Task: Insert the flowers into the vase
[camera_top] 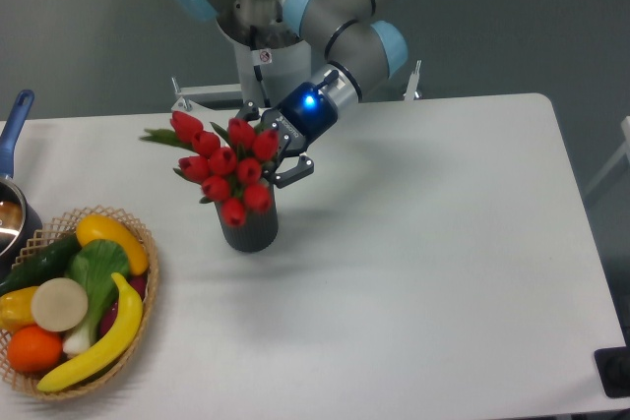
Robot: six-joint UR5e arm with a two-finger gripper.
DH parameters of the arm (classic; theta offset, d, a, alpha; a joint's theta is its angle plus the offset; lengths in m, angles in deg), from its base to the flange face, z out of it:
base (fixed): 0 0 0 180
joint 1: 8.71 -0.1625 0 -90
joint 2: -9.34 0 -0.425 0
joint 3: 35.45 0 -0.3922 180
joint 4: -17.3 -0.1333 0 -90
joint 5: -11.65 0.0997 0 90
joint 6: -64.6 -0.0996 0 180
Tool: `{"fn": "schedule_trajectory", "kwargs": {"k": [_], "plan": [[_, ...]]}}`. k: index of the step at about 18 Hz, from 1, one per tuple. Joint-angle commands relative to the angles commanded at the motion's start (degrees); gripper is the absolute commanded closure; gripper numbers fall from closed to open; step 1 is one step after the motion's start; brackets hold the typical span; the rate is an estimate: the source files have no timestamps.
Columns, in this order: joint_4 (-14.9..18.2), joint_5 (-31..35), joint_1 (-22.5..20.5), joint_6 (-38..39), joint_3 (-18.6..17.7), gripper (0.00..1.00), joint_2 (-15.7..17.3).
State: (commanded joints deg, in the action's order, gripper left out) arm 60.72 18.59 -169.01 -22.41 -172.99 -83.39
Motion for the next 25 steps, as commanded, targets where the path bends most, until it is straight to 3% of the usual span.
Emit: {"fn": "schedule_trajectory", "kwargs": {"k": [11,15,19,25], "plan": [[0.0,-0.09,-3.17,-0.17,-2.47,0.0,5.37],[0.0,0.35,-7.64,0.17,-2.64,0.0,8.7],[0.0,0.44,-15.37,0.35,-4.92,0.0,12.13],[0.0,4.29,-18.64,0.35,-4.41,0.0,13.19]]}}
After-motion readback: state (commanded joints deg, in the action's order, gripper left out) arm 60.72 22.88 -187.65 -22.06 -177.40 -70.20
